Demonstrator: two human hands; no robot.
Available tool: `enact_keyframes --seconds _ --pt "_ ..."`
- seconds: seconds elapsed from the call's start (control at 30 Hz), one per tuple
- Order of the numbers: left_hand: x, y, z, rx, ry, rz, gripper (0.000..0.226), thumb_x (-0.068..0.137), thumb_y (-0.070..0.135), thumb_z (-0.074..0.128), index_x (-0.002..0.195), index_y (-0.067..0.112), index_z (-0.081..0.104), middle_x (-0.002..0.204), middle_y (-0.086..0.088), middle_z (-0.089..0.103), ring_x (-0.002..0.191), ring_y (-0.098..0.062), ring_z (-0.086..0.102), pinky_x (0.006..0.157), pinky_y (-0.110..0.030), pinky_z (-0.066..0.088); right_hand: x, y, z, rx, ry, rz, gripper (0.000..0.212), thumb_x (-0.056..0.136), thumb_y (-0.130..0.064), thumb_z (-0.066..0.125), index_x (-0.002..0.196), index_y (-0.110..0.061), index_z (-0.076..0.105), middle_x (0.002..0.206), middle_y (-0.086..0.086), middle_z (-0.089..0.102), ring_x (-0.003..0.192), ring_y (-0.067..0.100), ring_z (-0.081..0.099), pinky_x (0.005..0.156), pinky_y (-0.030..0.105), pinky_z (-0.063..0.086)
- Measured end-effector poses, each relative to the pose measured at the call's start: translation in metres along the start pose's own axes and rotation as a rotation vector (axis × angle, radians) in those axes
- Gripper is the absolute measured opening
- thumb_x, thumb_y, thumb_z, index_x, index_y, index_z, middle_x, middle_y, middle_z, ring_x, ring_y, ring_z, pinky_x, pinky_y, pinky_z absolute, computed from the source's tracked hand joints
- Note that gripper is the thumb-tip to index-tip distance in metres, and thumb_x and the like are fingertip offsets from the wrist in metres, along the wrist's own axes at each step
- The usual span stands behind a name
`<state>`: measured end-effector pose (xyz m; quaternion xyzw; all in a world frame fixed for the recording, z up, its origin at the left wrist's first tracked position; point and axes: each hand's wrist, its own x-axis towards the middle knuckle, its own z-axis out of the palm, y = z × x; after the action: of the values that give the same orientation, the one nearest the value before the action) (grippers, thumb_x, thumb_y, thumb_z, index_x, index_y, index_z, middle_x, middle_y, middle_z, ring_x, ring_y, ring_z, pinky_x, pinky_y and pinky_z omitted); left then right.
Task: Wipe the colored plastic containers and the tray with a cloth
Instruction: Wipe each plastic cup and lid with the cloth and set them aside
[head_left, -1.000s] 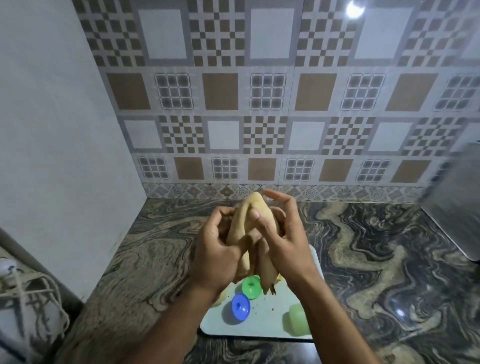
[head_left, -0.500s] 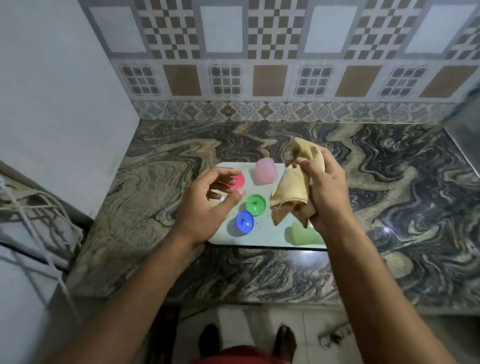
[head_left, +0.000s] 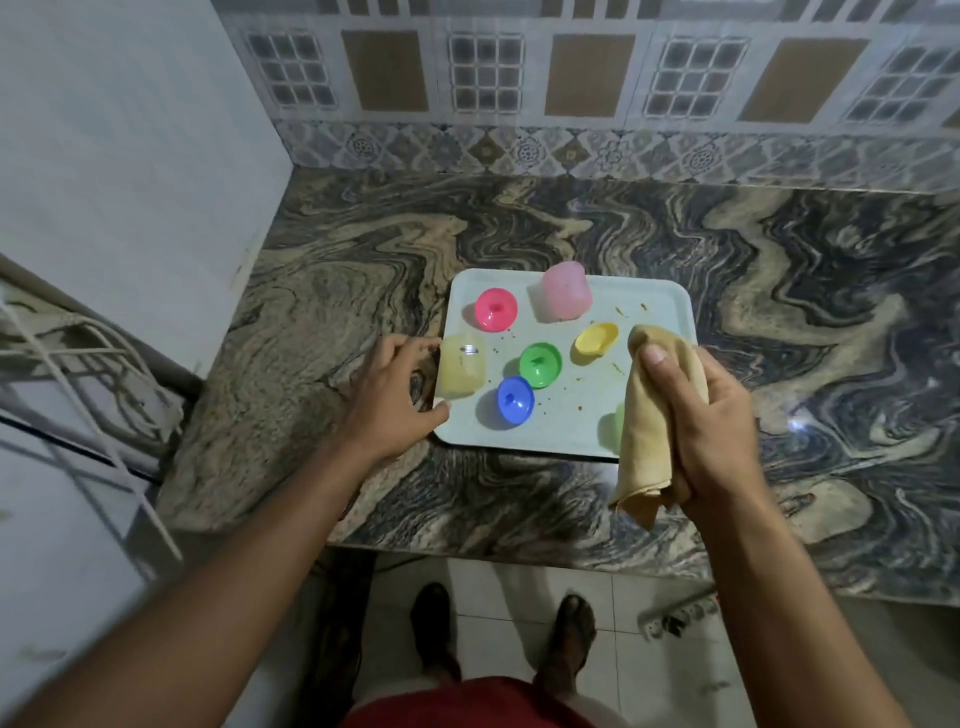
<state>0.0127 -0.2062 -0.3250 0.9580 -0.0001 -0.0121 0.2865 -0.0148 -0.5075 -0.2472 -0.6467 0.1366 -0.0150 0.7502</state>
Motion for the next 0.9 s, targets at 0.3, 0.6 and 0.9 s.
enact_keyframes --seconds 0.3,0.6,0.9 --pt "0.048 -0.009 0.023 -0.052 -0.131 0.019 0.085 0.067 0.027 0.097 0.141 0.021 0.054 0.139 -0.005 0.052 0.129 -0.031 0.056 0.099 -0.039 0.048 -0.016 0.021 -0.002 -0.184 -0.038 -0.137 0.015 0.094 -0.012 0.074 0.109 -0.012 0.069 0.094 -0.011 0.075 0.088 0.004 0.068 0.08 0.021 0.056" --pt "0.004 0.051 -0.013 -0.265 0.22 0.22 0.077 0.067 0.027 0.098 0.135 0.025 0.064 0.124 0.002 0.055 0.112 -0.01 0.06 0.096 -0.032 0.054 -0.04 0.0 0.018 -0.264 -0.036 -0.373 0.007 0.092 -0.012 0.073 0.099 -0.009 0.072 0.089 -0.011 0.075 0.082 -0.002 0.067 0.076 0.014 0.051" --pt "-0.046 0.122 -0.074 -0.337 0.41 0.387 0.075 0.07 0.034 0.098 0.137 0.021 0.067 0.118 -0.005 0.056 0.111 -0.016 0.059 0.094 -0.028 0.052 -0.057 -0.042 0.054 -0.56 -0.034 -0.94 0.017 0.094 -0.02 0.077 0.107 -0.008 0.078 0.087 0.005 0.073 0.073 0.021 0.07 0.063 0.034 0.055"
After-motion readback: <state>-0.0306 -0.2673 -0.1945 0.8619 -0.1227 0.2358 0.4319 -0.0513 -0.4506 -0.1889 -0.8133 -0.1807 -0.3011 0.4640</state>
